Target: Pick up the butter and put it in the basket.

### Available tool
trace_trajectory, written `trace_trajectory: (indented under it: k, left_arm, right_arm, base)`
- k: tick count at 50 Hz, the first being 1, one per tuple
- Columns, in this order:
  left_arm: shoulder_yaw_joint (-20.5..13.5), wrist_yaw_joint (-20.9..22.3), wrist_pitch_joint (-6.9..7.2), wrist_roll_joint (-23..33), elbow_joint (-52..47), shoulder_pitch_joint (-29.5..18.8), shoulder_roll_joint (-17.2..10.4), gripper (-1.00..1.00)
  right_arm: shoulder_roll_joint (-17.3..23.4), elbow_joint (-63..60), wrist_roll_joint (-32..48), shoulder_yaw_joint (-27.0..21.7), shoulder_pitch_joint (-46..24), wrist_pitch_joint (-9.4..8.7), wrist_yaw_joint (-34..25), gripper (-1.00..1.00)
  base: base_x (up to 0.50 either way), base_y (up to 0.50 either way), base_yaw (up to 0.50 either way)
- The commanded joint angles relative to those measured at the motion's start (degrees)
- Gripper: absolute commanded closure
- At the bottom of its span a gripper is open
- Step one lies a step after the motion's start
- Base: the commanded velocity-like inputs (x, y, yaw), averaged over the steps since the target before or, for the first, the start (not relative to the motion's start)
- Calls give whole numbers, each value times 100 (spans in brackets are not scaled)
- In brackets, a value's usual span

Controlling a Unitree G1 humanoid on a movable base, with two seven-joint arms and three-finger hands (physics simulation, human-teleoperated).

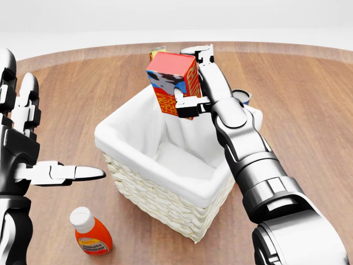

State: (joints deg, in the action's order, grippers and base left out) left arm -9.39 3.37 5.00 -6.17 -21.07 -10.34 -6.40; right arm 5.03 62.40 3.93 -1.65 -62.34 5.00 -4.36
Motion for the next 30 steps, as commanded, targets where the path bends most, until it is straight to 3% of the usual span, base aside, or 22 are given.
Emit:
trace_trajectory:
  k: [1, 30]
  left_arm:
    - [-13, -2, 0, -13, -12, -30, -18, -100]
    - [8, 10, 0, 13, 88, 65, 21, -100]
  right_arm:
    - [-145, -233, -130, -138, 30, 0, 84, 100]
    - [-249, 393, 306, -106, 178, 0, 306, 100]
  base:
    - [0, 0, 0]
    - [0, 0, 0]
